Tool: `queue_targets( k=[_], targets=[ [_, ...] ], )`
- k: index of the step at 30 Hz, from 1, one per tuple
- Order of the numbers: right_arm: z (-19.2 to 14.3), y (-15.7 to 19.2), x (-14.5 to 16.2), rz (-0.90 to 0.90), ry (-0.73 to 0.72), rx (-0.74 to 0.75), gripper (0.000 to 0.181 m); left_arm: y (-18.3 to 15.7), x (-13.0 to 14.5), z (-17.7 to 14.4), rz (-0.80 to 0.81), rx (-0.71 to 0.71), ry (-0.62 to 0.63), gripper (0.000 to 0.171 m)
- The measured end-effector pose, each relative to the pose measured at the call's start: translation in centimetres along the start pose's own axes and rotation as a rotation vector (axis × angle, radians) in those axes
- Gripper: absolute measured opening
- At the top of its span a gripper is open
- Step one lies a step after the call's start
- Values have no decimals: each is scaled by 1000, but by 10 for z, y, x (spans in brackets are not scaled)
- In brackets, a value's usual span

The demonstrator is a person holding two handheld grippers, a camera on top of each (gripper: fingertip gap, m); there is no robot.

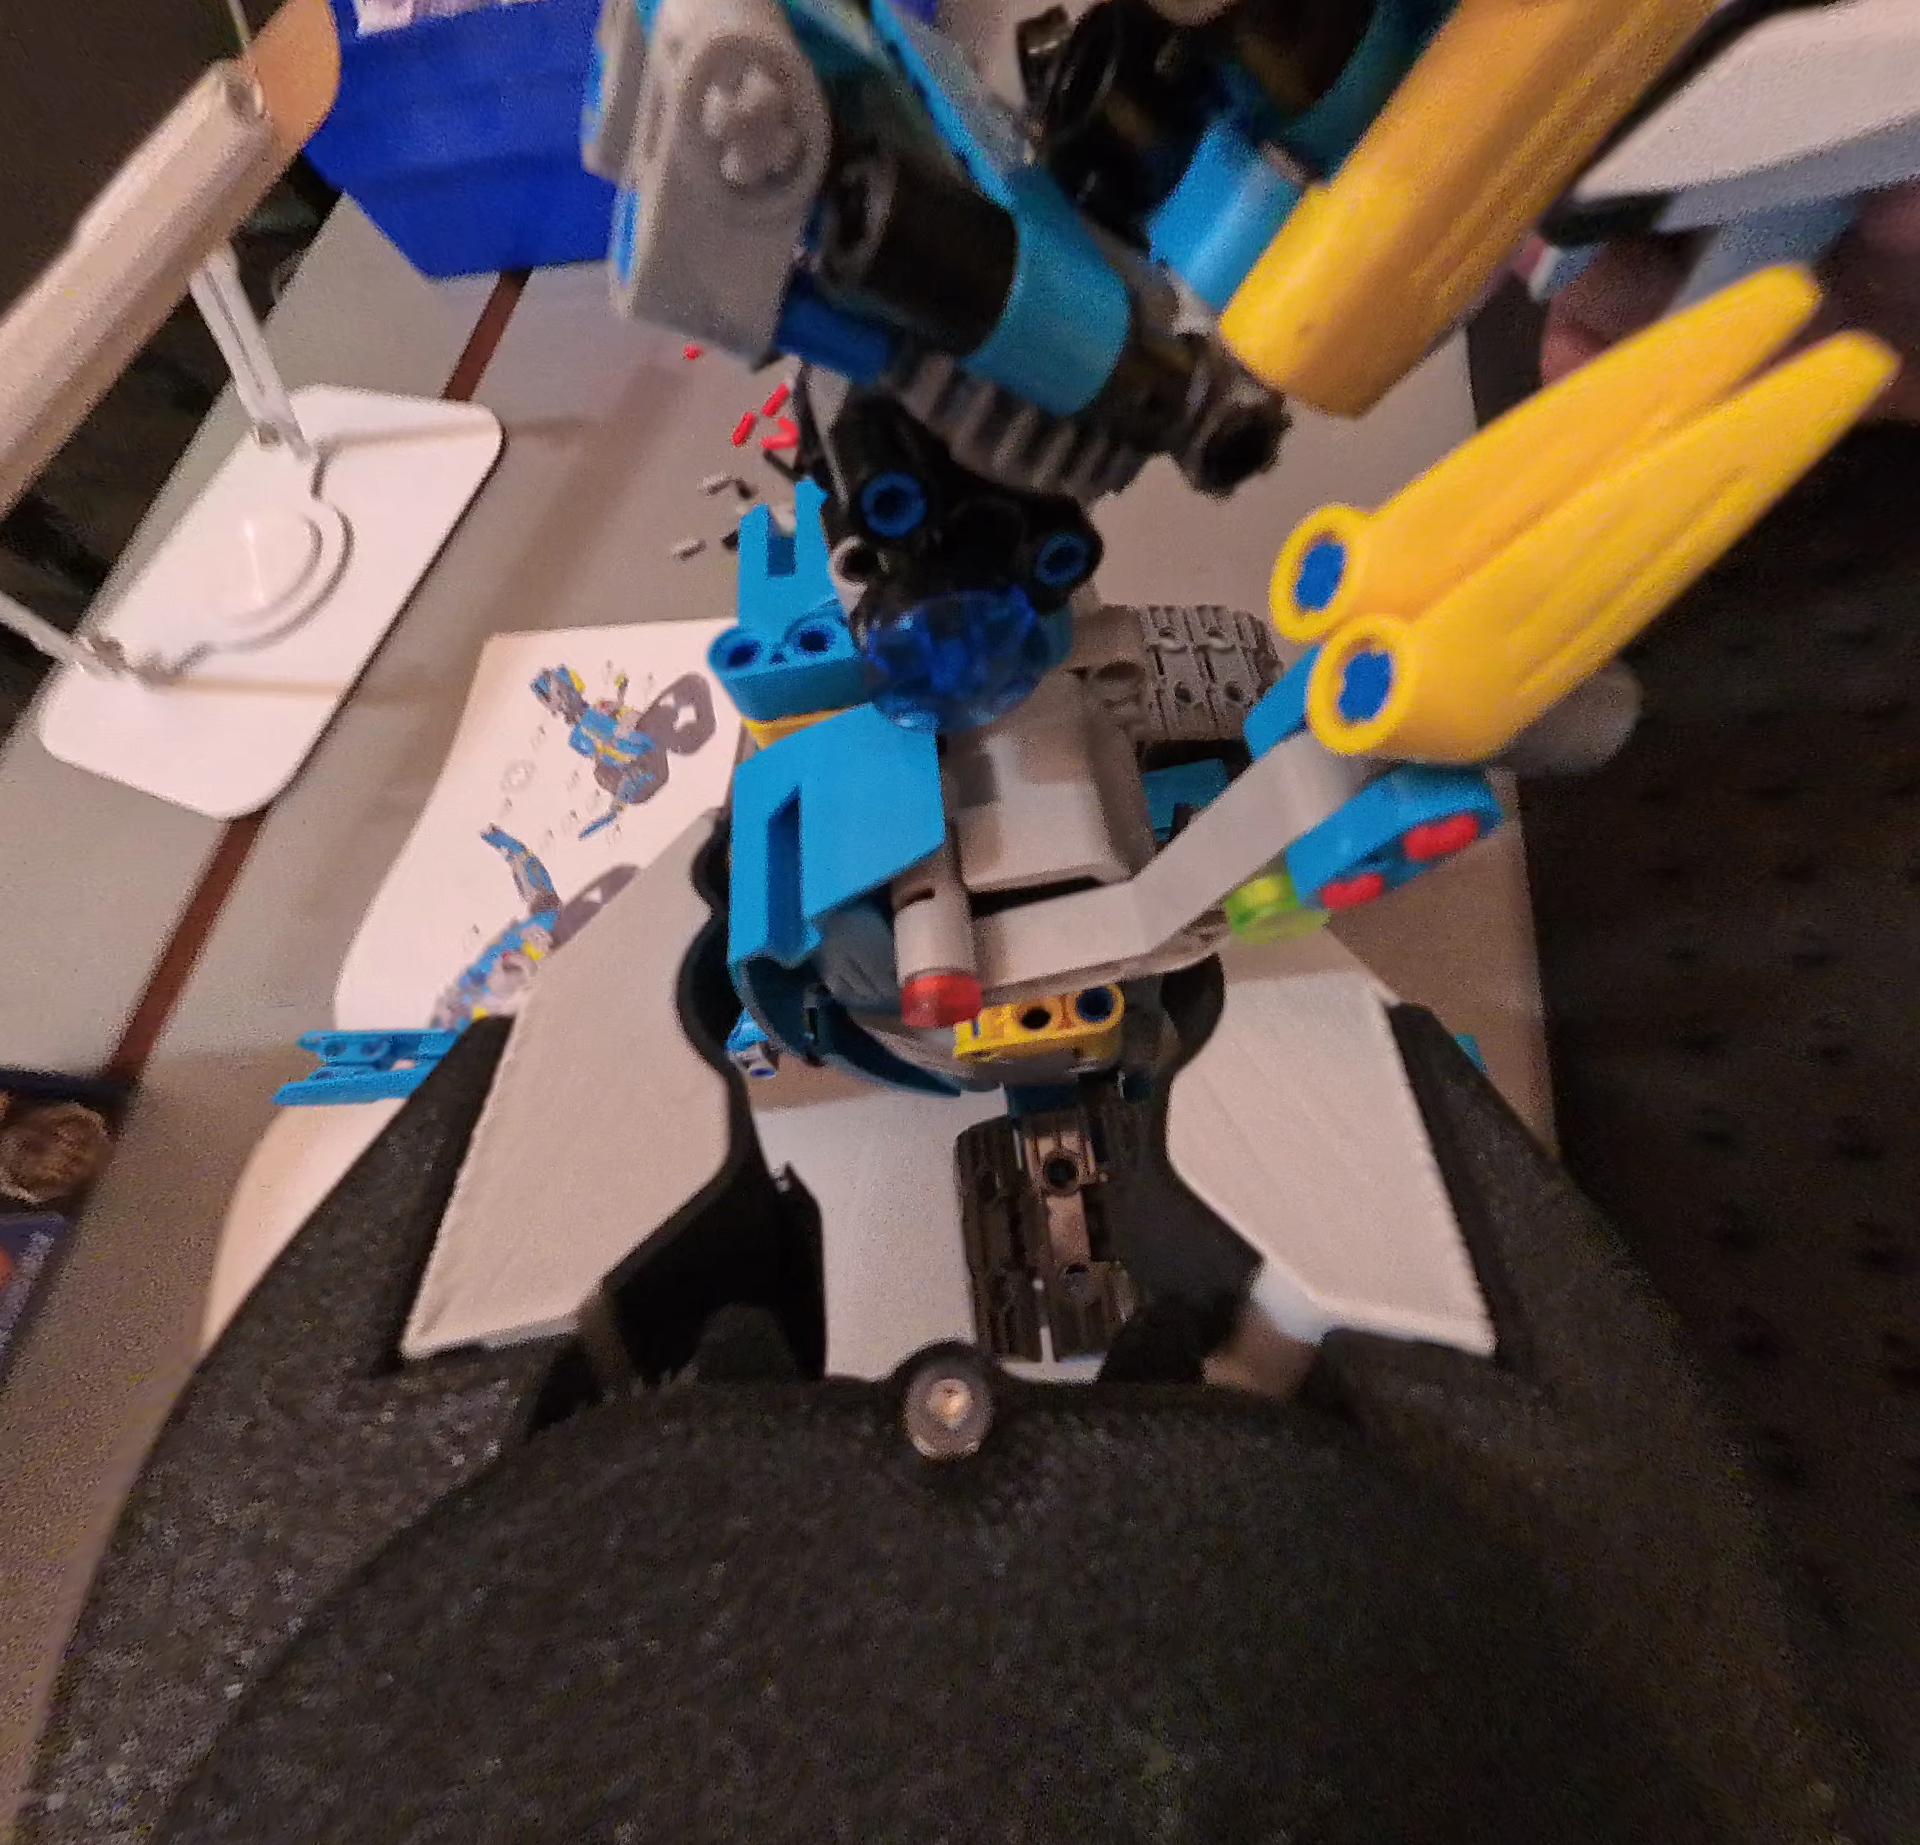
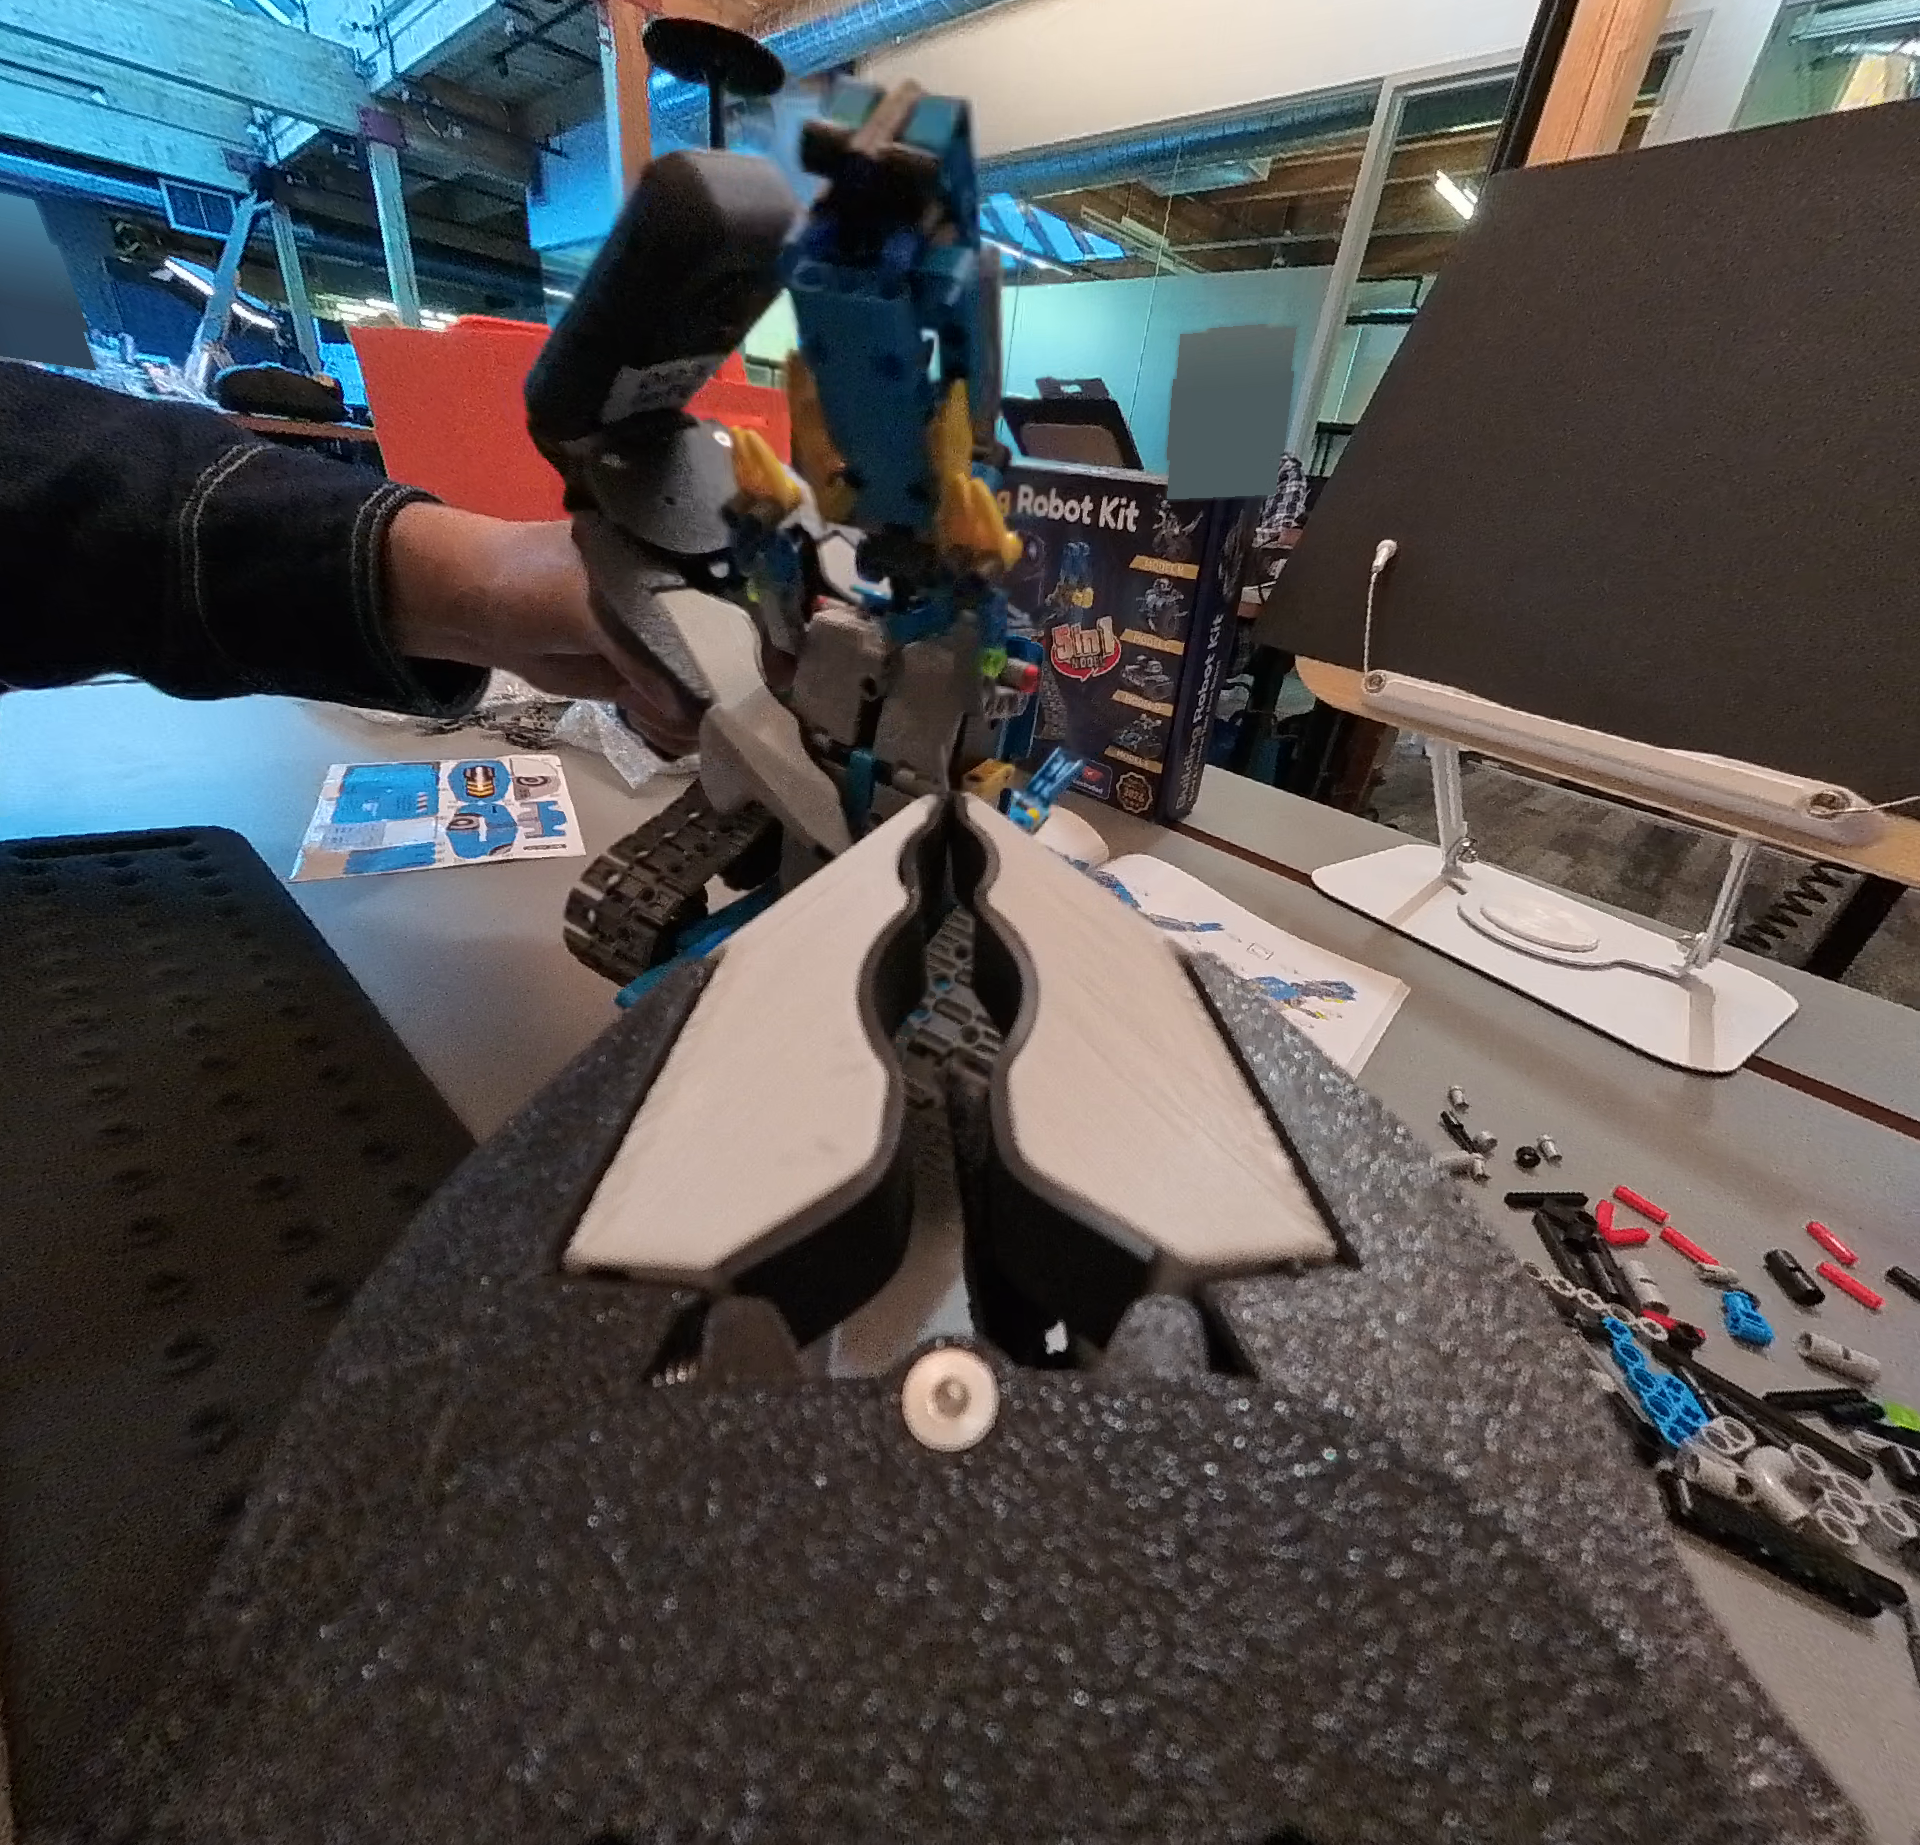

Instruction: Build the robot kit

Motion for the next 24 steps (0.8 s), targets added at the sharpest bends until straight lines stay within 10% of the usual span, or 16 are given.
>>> queue_targets(
  k=[9, 17, 24],
  targets=[
    [21, 0, -13, 225, 5, -221, 0, 8, 20, -12, -338, 109, -76, 82],
    [98, -13, -26, 500, 359, -706, 0, 21, 35, -13, -435, 274, -181, 82],
    [120, -20, 5, 557, 310, -649, 0, 24, 39, -15, -486, 357, -226, 82]
  ],
)
Point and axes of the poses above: each gripper's, where its closed fingertips meet, z out along the fingers, x out of its underside, y = z × x across the jaws, the point moved 5 cm from there along -z, back along the fingers, and after that the axes turned 7 degrees about -y, right-handed, at the moved point
